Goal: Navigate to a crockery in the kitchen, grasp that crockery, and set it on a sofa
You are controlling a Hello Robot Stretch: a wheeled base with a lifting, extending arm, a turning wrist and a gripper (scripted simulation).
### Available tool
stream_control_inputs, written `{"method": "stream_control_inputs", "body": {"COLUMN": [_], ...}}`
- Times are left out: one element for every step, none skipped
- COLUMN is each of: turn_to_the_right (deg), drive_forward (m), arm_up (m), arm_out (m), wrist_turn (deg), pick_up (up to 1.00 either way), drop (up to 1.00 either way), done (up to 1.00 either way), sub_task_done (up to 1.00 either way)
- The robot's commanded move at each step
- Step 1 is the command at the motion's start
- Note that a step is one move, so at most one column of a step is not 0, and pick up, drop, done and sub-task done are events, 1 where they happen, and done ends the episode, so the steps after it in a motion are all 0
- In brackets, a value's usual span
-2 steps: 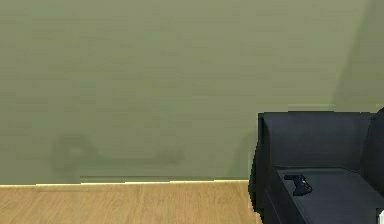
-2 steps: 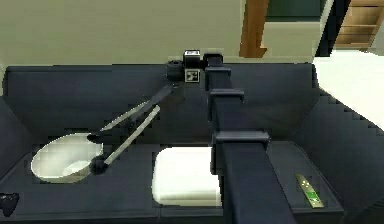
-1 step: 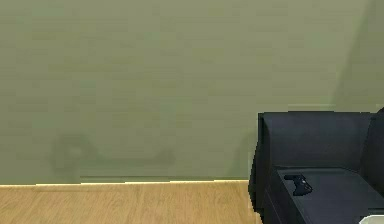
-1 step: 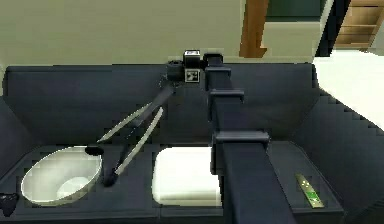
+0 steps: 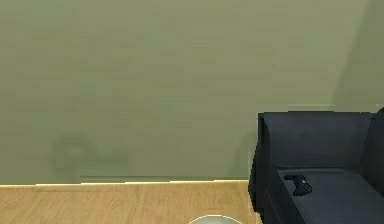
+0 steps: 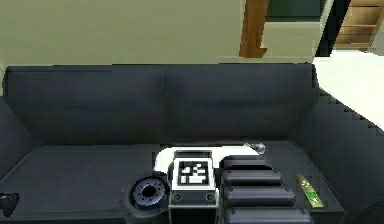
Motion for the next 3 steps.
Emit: {"method": "stream_control_inputs", "body": {"turn_to_the_right": [45.0,45.0,12.0], "drive_forward": [0.0,0.0,0.0], "arm_up": [0.0,0.0,0.0], "arm_out": [0.0,0.0,0.0], "wrist_turn": [0.0,0.0,0.0], "pick_up": [0.0,0.0,0.0], "drop": [0.0,0.0,0.0], "done": [0.0,0.0,0.0], "sub_task_done": [0.0,0.0,0.0]}}
